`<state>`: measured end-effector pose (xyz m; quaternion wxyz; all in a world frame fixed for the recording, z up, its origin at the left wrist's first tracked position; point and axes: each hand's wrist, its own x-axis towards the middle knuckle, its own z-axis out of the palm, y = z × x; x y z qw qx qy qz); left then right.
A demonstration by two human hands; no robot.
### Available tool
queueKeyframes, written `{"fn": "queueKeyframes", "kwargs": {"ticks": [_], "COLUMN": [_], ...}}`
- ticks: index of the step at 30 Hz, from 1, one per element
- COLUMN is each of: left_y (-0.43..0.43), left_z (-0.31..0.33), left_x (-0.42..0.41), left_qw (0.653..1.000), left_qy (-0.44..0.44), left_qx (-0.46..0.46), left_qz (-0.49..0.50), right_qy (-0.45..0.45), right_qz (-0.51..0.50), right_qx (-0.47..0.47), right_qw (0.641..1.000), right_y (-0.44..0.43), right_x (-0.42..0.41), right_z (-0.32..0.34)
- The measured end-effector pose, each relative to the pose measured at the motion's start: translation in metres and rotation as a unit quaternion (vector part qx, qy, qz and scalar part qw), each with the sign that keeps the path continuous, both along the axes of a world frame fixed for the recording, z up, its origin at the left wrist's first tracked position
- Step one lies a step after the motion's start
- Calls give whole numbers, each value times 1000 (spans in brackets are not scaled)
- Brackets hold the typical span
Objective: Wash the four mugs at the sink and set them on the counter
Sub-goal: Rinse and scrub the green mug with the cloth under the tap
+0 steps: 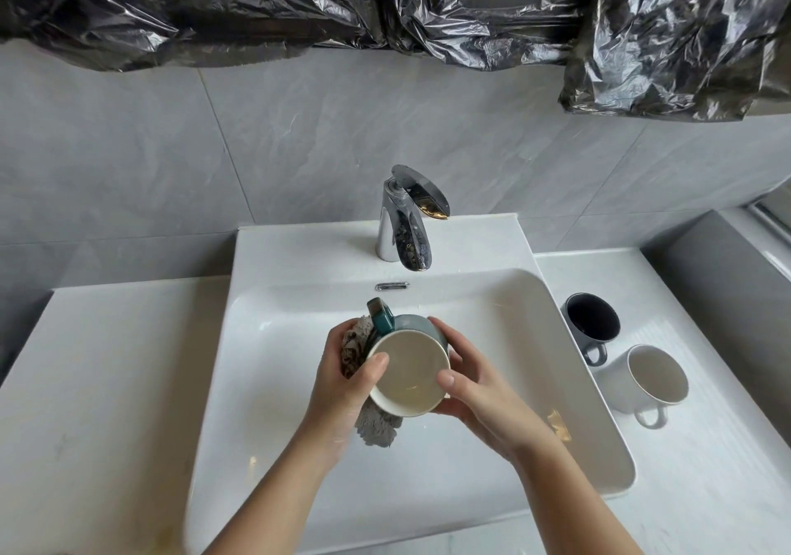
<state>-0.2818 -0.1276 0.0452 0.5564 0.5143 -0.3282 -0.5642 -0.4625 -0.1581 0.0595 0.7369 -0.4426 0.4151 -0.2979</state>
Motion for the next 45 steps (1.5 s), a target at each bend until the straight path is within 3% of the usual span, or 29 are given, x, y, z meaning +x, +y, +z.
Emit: {"fn": "queueKeyframes", "kwargs": {"ticks": [10, 13, 16, 21, 26, 29, 31, 33, 35, 37, 41, 43, 45], "left_y": [-6, -15, -21, -18, -23, -18, -12, -9, -14, -23, -32, -36, -38], "left_z": [23, 31, 34, 44, 49, 42, 43, 47, 46, 45, 50, 53, 56], "left_x": [13, 22, 23, 21, 9, 11, 12, 9, 5, 6, 13, 13, 9], "left_qw": [988, 992, 985, 995, 991, 965, 952, 931, 886, 865, 940, 979, 991], "left_qy": [-123, -118, -172, -92, -134, -241, -264, -303, -373, -417, -312, -172, -43], "left_qx": [-89, -41, -31, -42, -15, -26, -84, -191, -274, -278, -115, -8, 47], "left_qz": [2, -6, -13, -13, 24, 101, 127, 75, 4, -14, -69, -113, -116], "right_qy": [58, 51, 43, 28, 31, 40, 48, 64, 83, 94, 96, 70, 39], "right_qz": [-36, -25, -14, -34, -30, -55, -72, -66, -47, -29, 9, 11, 15], "right_qx": [-108, -131, -132, -128, -123, -117, -119, -123, -137, -153, -155, -132, -104], "right_qw": [992, 990, 990, 991, 991, 991, 989, 988, 986, 983, 983, 989, 994], "right_y": [-8, -6, -6, -6, -4, -4, -6, -6, -5, -2, 4, 6, 9], "right_x": [-6, -11, -13, -16, -22, -27, -30, -31, -29, -27, -29, -31, -31], "right_z": [11, 14, 18, 21, 19, 15, 11, 9, 7, 6, 2, 1, -1]}}
